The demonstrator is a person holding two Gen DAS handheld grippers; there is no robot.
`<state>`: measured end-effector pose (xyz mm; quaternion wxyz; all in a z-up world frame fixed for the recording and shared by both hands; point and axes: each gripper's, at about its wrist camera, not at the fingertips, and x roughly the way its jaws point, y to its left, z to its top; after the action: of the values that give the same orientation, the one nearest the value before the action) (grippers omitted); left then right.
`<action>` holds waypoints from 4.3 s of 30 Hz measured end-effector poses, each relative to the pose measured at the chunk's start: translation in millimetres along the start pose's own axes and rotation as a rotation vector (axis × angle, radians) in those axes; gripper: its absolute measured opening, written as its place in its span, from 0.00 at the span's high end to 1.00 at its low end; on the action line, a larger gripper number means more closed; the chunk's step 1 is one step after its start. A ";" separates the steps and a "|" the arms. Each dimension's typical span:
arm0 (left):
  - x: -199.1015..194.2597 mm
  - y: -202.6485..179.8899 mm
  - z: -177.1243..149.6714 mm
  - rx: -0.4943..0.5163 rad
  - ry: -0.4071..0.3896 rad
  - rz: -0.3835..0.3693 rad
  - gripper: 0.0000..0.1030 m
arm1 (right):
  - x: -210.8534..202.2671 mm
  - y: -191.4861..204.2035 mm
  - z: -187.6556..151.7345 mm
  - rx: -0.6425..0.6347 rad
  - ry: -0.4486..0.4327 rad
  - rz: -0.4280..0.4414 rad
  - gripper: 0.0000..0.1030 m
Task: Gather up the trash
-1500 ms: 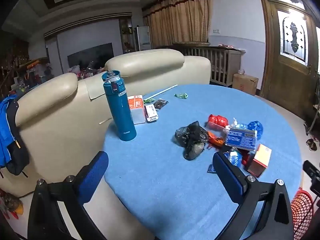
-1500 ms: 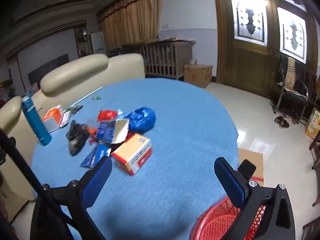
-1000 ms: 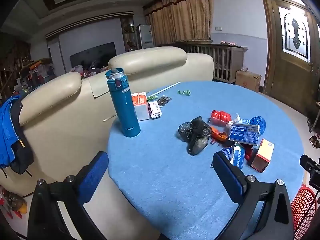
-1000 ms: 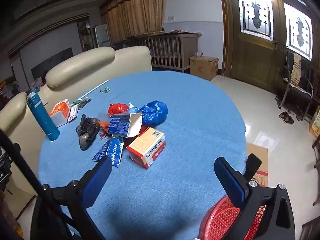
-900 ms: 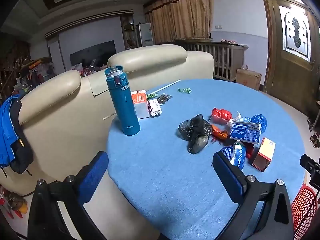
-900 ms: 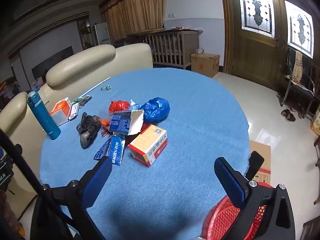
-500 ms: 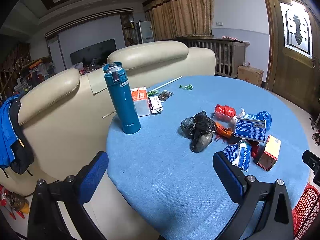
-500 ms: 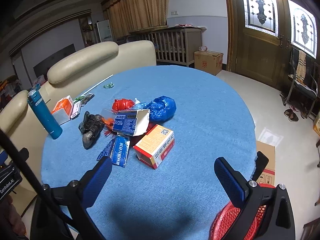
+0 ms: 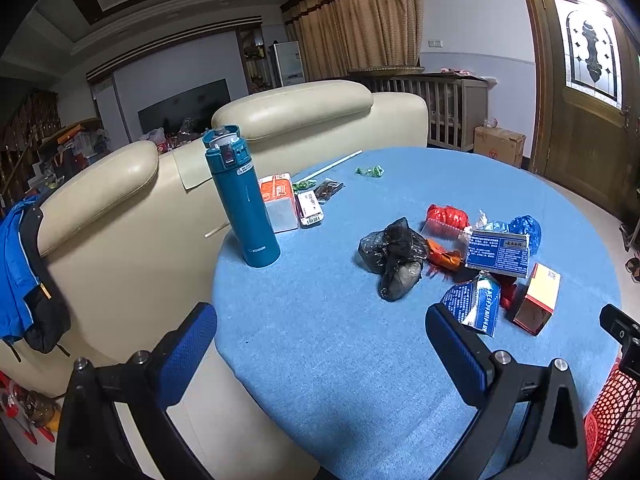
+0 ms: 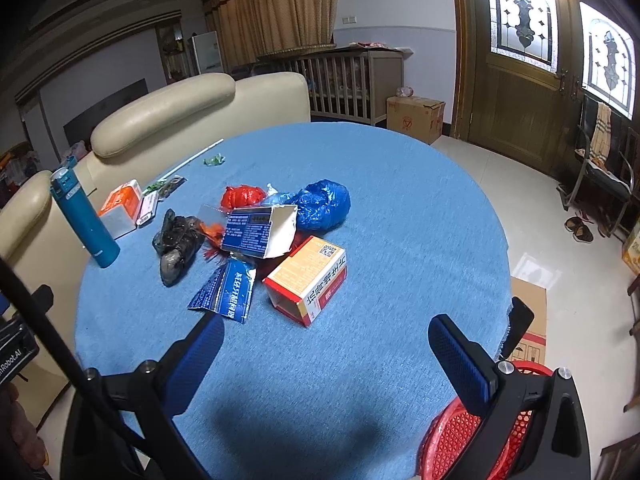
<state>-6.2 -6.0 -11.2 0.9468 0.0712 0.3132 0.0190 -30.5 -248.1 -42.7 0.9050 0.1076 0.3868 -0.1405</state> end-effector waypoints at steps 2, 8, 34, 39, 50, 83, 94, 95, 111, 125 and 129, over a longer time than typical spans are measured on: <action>-0.7 -0.3 0.0 0.004 -0.001 0.001 0.00 | -0.8 -0.2 0.3 0.001 -0.001 0.000 0.00; 3.2 1.5 -0.1 0.001 0.009 0.002 0.00 | 3.0 1.6 -0.2 -0.002 0.019 0.000 0.00; 21.2 4.4 -7.8 -0.004 0.065 -0.009 0.00 | 21.8 12.0 -8.8 -0.012 0.076 0.000 0.00; 25.6 3.3 -9.4 -0.001 0.077 -0.013 0.00 | 24.4 10.8 -10.0 -0.004 0.085 0.006 0.00; 38.9 1.6 -12.1 0.005 0.101 -0.018 0.00 | 33.8 9.8 -8.0 0.016 0.102 0.011 0.00; 113.6 -36.1 -10.7 0.107 0.312 -0.286 0.00 | 164.4 -2.1 24.7 0.283 0.338 0.091 0.37; 146.8 -109.2 7.5 0.144 0.374 -0.462 0.00 | 136.0 -72.5 1.9 0.297 0.323 0.106 0.45; 150.1 -116.1 9.4 0.145 0.374 -0.472 0.00 | 132.2 -77.8 -1.8 0.297 0.322 0.114 0.45; 153.1 -154.6 -1.0 0.244 0.316 -0.559 0.37 | 90.8 -116.9 -33.5 0.289 0.247 0.191 0.46; 90.5 -127.9 -35.2 0.270 0.266 -0.653 0.56 | 35.7 -152.6 -63.7 0.291 0.163 0.224 0.46; 93.3 -119.8 -42.2 0.191 0.360 -0.745 0.32 | 26.3 -164.9 -73.8 0.301 0.165 0.223 0.46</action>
<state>42.5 -111.8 -117.3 0.8083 0.0359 0.4783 -0.3415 -118.1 -384.9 -126.1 0.8541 0.2949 0.4198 -0.0861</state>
